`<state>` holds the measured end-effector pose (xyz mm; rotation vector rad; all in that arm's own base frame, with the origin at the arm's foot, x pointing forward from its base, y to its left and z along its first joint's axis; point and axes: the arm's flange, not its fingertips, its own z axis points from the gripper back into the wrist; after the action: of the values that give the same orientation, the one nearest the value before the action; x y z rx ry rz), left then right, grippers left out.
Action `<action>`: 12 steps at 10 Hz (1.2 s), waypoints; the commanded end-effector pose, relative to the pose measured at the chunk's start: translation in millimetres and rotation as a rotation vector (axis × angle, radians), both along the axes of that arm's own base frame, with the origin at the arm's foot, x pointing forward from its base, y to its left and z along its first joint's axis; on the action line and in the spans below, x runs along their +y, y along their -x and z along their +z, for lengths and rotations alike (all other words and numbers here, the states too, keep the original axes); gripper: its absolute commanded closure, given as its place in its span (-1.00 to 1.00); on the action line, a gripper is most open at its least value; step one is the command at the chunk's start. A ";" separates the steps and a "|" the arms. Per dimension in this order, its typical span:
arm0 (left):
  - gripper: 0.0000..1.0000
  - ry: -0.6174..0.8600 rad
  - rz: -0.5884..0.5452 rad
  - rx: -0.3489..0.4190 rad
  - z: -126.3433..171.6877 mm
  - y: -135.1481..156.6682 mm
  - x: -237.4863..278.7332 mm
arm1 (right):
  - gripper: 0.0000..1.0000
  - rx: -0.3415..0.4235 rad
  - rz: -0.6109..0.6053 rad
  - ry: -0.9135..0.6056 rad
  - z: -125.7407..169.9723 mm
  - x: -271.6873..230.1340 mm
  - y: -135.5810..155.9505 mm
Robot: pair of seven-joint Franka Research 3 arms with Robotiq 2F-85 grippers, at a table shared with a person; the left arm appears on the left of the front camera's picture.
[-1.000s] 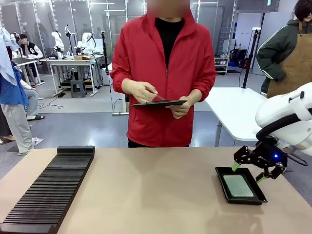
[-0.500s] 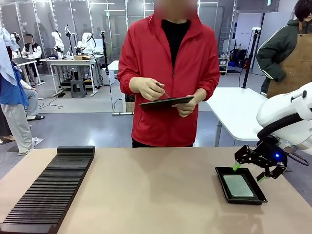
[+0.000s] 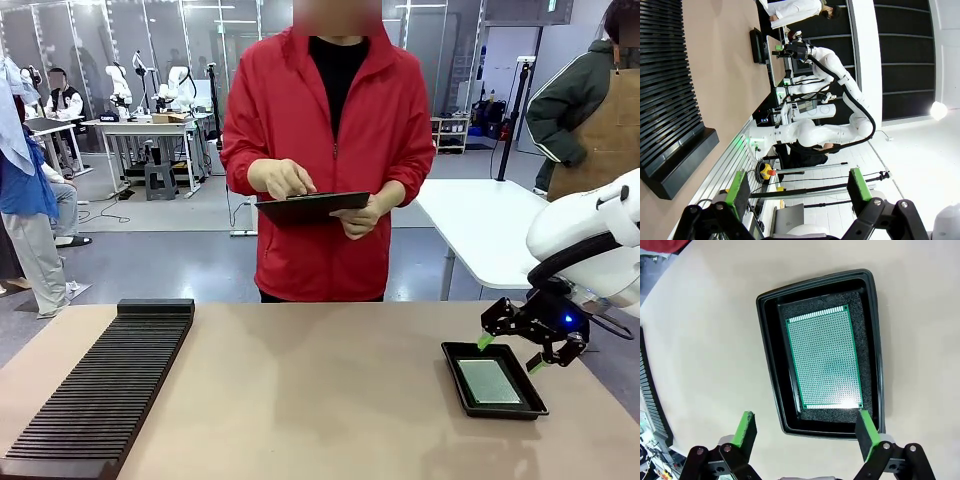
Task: Inspect the PCB.
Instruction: Place the Blank PCB in the ESD tray.
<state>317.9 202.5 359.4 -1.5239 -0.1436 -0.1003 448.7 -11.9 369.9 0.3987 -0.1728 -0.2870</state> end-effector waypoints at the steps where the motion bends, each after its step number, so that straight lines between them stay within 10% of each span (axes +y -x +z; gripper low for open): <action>1: -1.00 -0.014 0.004 0.005 1.4 -0.6 0.6 | -1.00 0.002 0.002 0.002 -1.3 1.6 -0.6; 6: -1.00 -0.014 0.004 0.005 1.4 -0.6 0.6 | -1.00 0.000 0.000 0.000 0.0 0.0 0.0; 12: -1.00 -0.014 0.004 0.005 1.4 -0.6 0.6 | -1.00 -0.050 0.014 -0.442 93.9 -62.0 114.0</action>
<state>317.9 202.5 359.2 -1.5239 -0.1433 -0.1000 353.1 -59.4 461.0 0.7672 -0.1604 -0.3121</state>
